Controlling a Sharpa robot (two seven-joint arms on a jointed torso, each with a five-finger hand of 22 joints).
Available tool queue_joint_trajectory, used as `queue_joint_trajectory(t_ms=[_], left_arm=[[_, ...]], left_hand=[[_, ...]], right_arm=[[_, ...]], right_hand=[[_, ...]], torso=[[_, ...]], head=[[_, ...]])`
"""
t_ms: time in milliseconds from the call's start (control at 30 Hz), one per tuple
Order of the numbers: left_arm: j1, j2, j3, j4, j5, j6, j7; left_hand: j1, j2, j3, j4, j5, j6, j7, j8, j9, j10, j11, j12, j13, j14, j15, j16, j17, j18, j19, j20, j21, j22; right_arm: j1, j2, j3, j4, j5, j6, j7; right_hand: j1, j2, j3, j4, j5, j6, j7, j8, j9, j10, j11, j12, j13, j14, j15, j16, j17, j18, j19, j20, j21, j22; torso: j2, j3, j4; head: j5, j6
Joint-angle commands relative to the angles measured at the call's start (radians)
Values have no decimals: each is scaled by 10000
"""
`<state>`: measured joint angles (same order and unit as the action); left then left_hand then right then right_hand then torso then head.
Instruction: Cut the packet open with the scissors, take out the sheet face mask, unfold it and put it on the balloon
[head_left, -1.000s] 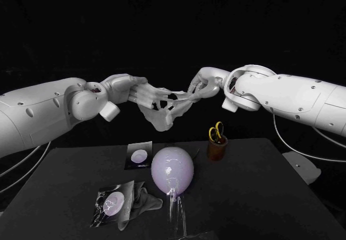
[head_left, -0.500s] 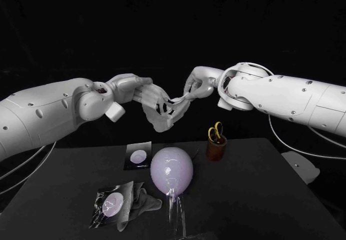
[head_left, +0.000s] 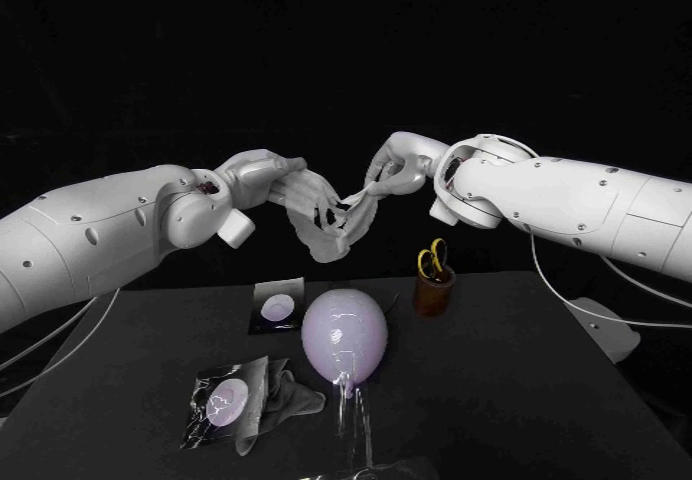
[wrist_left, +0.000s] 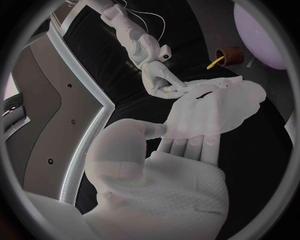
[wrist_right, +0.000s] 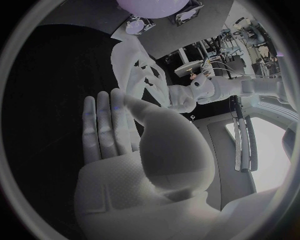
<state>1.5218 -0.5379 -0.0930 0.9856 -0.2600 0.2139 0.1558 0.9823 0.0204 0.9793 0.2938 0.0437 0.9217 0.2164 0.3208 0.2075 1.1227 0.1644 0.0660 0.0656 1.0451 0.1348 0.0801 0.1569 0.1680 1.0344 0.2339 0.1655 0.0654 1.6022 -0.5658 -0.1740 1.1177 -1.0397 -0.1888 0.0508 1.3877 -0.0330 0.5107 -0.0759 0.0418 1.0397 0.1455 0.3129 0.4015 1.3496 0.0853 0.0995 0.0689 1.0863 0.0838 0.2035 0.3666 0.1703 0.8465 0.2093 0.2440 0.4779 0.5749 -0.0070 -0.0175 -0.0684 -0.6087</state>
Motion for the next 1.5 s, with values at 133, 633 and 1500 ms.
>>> queue_joint_trajectory(t_ms=[133, 633, 1500], left_arm=[[-15, -611, 40, 1084, -339, -572, 619], [-162, -640, 24, 901, -190, -874, 844], [-257, -1028, 6, 1784, -209, -868, 908]], left_hand=[[117, 22, -72, -2, 60, 56, 22, 6, 11, 71, -2, 12, 1, 59, -23, 41, 9, 161, -77, 18, -66, -12], [164, -2, -91, -7, 60, 71, 24, 12, 23, 94, -4, 14, 2, 93, -26, 53, 18, 165, -137, 39, -123, -13], [186, 16, -138, 11, 60, 46, 43, -2, 31, 61, 12, -6, -7, 130, -18, 58, 27, 162, -281, 91, -241, -15]], right_arm=[[32, -765, 7, 1137, 982, -554, 322], [-328, -985, -44, 1578, 2340, -922, 831], [-524, -1337, -103, 1854, 3329, -1185, 1237]], right_hand=[[-53, 101, 8, -93, 61, 80, -4, 70, 235, 87, -21, -47, 2, 47, -2, -70, 2, 96, 54, -25, 73, 47], [-83, 99, 40, -121, 62, 80, -9, 66, 234, 108, -27, -81, 0, 85, -12, -98, -6, 88, 56, -49, 140, 129], [-120, 114, 80, -147, 63, 79, -8, 63, 233, 131, -27, -123, 0, 126, -18, -128, -22, 78, 43, -69, 213, 223]], torso=[[18, -32, 39], [-20, -7, -52], [1, -23, 27]], head=[[-74, -6], [215, 79], [94, 66]])
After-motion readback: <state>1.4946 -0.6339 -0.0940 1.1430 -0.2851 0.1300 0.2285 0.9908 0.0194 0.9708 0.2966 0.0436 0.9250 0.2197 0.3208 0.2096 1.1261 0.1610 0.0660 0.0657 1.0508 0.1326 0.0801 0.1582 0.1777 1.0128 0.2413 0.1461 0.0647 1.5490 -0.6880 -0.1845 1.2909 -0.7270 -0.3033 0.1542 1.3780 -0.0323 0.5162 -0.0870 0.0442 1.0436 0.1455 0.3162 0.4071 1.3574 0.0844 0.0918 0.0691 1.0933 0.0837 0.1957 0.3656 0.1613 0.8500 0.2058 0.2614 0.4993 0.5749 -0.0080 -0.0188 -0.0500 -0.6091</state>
